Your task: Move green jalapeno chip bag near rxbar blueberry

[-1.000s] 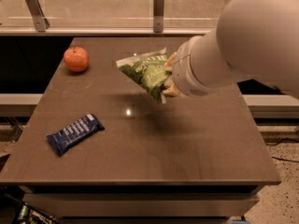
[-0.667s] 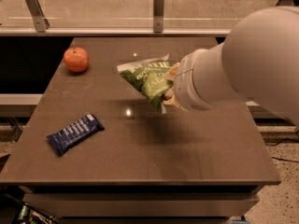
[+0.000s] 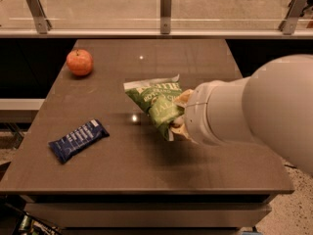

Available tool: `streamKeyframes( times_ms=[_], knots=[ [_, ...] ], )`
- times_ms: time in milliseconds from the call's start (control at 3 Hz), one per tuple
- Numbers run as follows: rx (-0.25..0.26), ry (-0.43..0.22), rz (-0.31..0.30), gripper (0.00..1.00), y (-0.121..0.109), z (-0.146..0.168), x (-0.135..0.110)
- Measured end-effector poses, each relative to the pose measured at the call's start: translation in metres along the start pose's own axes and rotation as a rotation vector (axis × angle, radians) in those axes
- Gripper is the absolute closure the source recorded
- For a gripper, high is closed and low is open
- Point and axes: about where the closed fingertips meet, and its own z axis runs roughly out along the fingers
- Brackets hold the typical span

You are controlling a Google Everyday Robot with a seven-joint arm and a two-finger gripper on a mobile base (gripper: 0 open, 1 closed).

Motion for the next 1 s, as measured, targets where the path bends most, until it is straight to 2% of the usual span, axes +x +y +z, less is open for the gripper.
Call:
streamKeyframes(
  times_ms=[667, 1000],
  knots=[
    [-0.066, -0.033, 0.052, 1.0, 0.022, 0.019, 0.014],
    [-0.11, -0.056, 0.027, 1.0, 0.029, 0.029, 0.005]
  ],
)
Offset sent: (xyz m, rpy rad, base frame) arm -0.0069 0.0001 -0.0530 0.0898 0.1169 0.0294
